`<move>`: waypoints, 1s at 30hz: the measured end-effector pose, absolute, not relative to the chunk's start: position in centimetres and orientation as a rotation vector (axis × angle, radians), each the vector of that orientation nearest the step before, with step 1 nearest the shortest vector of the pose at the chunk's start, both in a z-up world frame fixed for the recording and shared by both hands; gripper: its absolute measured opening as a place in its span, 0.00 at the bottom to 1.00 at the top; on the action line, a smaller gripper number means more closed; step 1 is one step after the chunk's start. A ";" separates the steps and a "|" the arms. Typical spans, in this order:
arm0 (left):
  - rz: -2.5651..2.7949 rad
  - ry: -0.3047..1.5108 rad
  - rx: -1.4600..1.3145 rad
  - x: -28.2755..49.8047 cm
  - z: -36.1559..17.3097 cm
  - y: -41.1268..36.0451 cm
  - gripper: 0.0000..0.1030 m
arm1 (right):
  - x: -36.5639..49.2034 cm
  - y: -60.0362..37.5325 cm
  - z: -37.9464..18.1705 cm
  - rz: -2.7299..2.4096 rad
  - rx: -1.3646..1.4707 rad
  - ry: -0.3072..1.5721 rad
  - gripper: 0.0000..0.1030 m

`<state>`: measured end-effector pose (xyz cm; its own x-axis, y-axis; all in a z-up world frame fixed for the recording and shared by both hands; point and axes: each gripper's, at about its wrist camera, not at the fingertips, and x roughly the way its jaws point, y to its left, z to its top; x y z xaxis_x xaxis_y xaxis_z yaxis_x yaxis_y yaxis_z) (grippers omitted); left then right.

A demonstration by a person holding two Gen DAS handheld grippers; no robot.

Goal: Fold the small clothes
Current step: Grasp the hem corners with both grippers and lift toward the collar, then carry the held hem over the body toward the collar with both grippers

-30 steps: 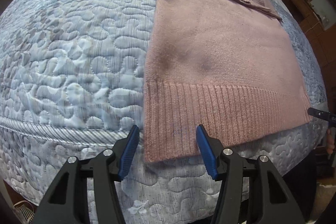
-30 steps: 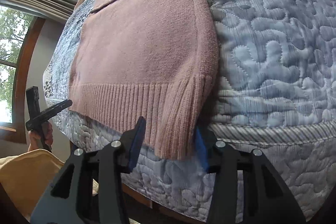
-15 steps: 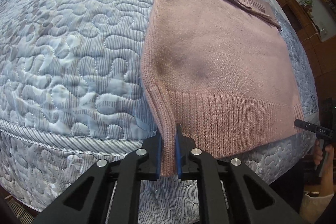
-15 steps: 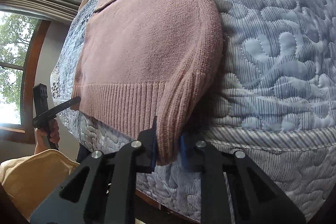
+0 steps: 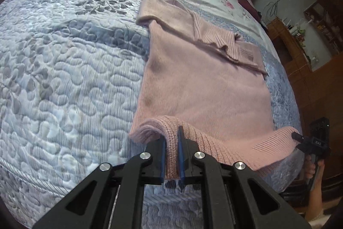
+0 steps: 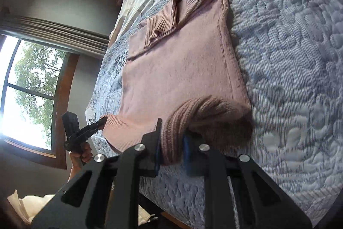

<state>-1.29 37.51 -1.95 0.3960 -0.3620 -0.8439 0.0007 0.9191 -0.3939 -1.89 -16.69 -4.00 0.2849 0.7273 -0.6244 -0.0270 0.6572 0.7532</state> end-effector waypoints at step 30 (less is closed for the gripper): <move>-0.108 1.175 -0.797 8.2 -7.1 42.5 0.33 | 9.2 -21.7 -7.9 0.443 0.928 1.262 0.51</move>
<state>8.22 42.51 -7.11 0.4139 -0.4694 -0.7800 -0.3194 0.7274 -0.6073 9.19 -21.73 -7.94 0.2864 0.7388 -0.6101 0.1958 0.5782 0.7921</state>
